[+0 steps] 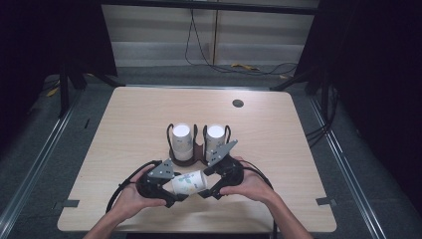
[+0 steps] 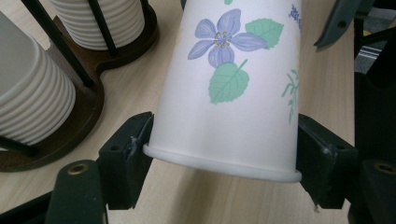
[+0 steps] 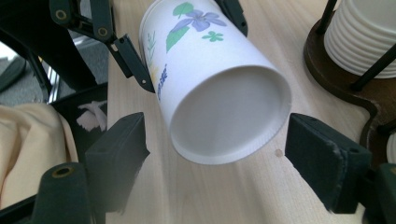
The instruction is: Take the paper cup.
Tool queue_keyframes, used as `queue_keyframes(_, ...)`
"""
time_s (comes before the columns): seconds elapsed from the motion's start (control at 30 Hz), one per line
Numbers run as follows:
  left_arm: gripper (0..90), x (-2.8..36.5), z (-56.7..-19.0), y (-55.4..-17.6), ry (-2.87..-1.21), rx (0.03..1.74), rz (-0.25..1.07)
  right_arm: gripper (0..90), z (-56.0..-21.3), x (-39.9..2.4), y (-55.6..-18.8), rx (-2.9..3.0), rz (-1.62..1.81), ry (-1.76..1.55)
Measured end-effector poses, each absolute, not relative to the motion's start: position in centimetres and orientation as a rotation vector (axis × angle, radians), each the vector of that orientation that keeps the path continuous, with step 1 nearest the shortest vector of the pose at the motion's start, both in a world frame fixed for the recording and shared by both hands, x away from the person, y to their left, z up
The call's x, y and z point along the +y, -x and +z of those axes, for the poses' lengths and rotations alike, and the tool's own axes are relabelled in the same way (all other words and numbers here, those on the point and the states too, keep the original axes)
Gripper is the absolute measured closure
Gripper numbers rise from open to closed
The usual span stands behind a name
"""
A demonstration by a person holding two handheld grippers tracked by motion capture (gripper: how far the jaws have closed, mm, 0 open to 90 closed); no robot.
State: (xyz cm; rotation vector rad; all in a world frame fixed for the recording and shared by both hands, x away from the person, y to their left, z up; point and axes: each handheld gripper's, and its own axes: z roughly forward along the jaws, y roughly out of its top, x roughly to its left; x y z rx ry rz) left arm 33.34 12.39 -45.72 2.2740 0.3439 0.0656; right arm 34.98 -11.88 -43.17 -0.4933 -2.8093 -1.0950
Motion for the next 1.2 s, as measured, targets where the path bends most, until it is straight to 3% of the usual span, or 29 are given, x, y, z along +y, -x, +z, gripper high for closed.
queue_keyframes(0.83, 27.0, 11.0, -46.0, -32.6, -2.377, 0.242, 0.082, 26.9, -43.2, -10.2, -35.1, -2.899, -0.889, 0.340)
queue_keyframes(0.9, 26.9, 10.9, -46.1, -32.6, -2.372, 0.243, 0.082, 32.5, -43.2, -10.1, -35.0, -2.897, -0.883, 0.314)
queue_keyframes(1.2, 22.3, 11.0, -46.2, -32.7, -2.379, 0.228, 0.081, 36.1, -43.6, -10.2, -34.8, -2.881, -0.863, 0.297)
